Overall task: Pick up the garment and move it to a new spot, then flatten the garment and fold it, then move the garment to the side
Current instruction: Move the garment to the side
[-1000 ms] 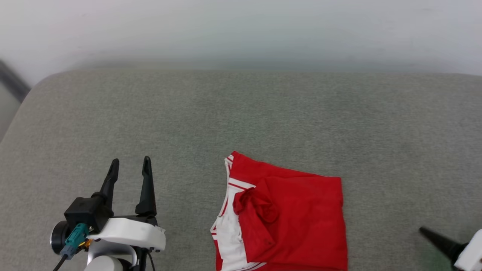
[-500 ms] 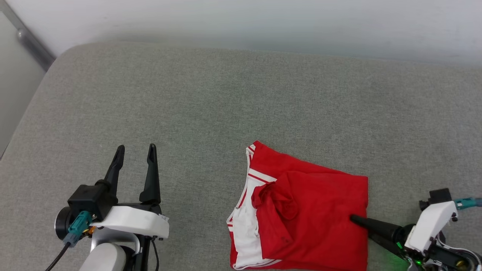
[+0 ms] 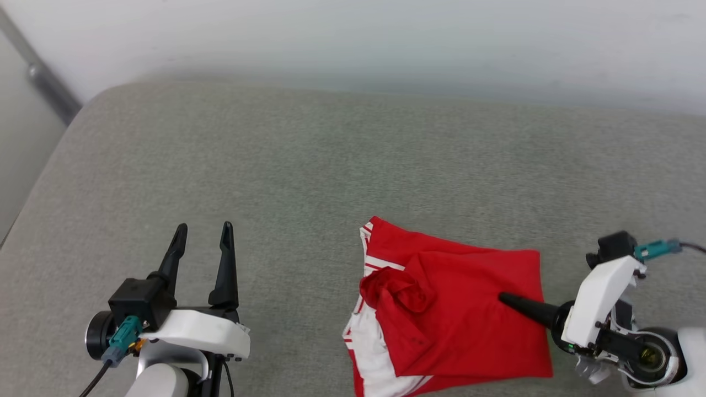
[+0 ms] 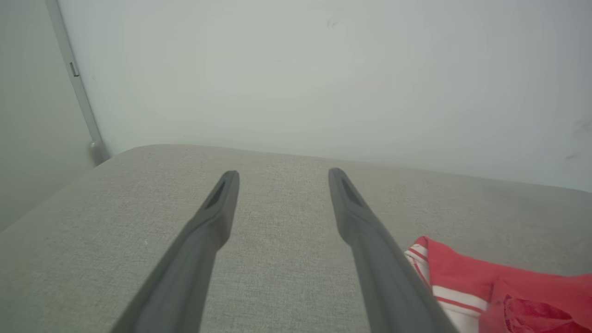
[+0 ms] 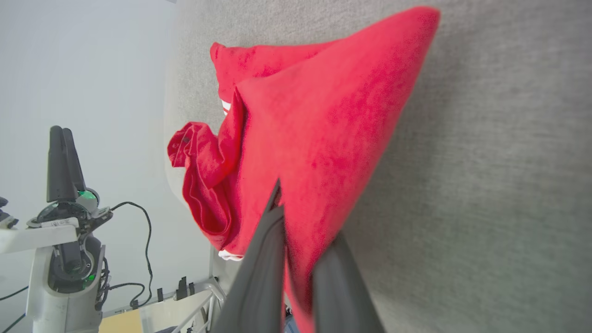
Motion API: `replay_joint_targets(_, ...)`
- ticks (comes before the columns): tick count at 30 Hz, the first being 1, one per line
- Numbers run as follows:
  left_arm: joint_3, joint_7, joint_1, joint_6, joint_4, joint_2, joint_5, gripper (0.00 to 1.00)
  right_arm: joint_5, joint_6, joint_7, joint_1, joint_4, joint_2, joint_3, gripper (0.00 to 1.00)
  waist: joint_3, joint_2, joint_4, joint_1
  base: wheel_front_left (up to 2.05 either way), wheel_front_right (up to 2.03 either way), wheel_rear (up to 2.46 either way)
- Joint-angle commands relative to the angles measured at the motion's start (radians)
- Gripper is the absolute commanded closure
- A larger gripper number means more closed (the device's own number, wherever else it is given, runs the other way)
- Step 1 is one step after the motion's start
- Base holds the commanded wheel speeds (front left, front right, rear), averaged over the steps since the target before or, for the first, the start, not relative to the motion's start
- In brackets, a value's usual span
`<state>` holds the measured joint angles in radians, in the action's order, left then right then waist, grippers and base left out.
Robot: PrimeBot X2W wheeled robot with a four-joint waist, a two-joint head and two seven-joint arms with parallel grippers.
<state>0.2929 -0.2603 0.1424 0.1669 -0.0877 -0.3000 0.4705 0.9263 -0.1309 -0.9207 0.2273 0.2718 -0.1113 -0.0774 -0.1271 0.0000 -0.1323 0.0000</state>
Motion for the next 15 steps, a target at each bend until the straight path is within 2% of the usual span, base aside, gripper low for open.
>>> replay_joint_targets(1, -0.003, -0.007, -0.011, -0.005, 0.001, 0.006, -0.004, 0.00, -0.021, 0.000, 0.013, 0.009, -0.036, -0.026, 0.029, 1.00, 0.016, 0.0000, 0.024, 0.0000, 0.00, 0.00, 0.00)
replay_joint_targets(7, -0.016, -0.005, -0.029, -0.013, 0.010, 0.011, -0.011, 0.00, -0.169, 0.000, 0.033, 0.033, -0.161, -0.183, 0.177, 1.00, 0.022, 0.0000, 0.118, 0.0000, 0.00, 0.00, 0.00)
replay_joint_targets(11, -0.026, -0.005, -0.018, -0.018, 0.026, 0.013, -0.022, 0.00, -0.260, 0.000, 0.038, 0.071, -0.189, -0.265, 0.215, 1.00, -0.006, 0.0000, 0.202, 0.0000, 0.00, 0.00, 0.00)
replay_joint_targets(15, -0.034, -0.005, -0.001, -0.026, 0.042, 0.006, -0.034, 0.00, -0.314, 0.000, 0.045, 0.117, -0.180, -0.314, 0.232, 1.00, -0.051, 0.0000, 0.300, 0.0000, 0.00, 0.00, 0.00)
